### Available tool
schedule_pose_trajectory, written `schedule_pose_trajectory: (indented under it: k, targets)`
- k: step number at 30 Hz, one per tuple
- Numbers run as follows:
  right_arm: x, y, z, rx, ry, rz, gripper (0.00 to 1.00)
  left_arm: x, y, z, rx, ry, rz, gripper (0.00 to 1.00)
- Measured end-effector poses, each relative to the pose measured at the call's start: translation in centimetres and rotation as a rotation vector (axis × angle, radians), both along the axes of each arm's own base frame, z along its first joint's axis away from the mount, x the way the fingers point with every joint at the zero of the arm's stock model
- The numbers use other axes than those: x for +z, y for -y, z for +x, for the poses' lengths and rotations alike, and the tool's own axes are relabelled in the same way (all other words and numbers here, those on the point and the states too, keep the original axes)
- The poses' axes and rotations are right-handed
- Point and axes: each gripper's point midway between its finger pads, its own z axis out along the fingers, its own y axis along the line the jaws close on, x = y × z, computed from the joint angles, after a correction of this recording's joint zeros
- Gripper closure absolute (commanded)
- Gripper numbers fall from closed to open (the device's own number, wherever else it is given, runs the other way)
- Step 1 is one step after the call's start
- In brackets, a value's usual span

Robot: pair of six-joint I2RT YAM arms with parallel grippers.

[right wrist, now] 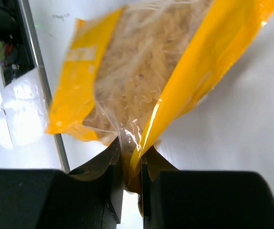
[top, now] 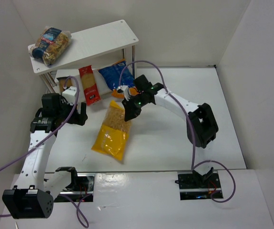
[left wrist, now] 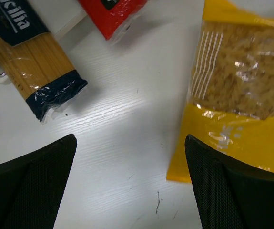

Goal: Place and organize the pasta boxes and bags onto the shelf

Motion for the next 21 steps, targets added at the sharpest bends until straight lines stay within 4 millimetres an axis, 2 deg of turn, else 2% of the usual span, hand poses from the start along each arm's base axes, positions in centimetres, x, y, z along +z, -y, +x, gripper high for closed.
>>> schedule_pose_trajectory:
  k: [5, 9, 14, 21]
  targets:
    - [4.9, 0.7, 0.8, -0.009, 0.083, 0.079, 1.00, 0.2, 2.8, -0.4, -0.133, 0.011, -0.027, 0.00]
    - [7.4, 0.6, 1.0, 0.001, 0.102, 0.137, 1.00, 0.6, 5.5, -1.0, -0.265, 0.022, -0.071, 0.00]
    - [8.1, 1.6, 1.9, -0.024, 0.091, 0.151, 1.00, 1.2, 8.0, -1.1, -0.374, 0.036, -0.153, 0.00]
    - [9.3, 2.3, 2.8, -0.069, 0.062, 0.174, 1.00, 1.2, 9.7, 1.0, -0.420, 0.064, -0.215, 0.00]
